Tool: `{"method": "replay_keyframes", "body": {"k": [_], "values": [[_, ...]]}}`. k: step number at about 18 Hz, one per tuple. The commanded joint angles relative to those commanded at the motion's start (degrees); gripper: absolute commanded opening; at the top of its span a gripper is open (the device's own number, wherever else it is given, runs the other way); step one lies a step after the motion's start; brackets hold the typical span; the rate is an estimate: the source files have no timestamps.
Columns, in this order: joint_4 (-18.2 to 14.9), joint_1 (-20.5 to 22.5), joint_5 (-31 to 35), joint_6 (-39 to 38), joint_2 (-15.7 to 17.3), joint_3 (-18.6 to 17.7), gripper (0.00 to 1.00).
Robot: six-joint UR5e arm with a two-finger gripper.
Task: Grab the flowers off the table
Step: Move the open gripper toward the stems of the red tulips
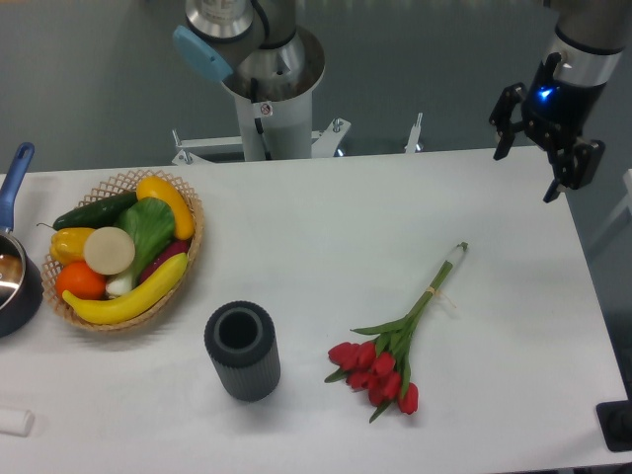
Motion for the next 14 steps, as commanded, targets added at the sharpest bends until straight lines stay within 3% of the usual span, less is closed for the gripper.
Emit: {"method": "replay_keyframes", "body": {"k": [7, 14], "values": [[0.4, 0.0, -3.8, -0.9, 0.5, -1.8, 1.0], [1.2, -1.1, -3.3, -12.2, 0.4, -5.0, 1.0]]}}
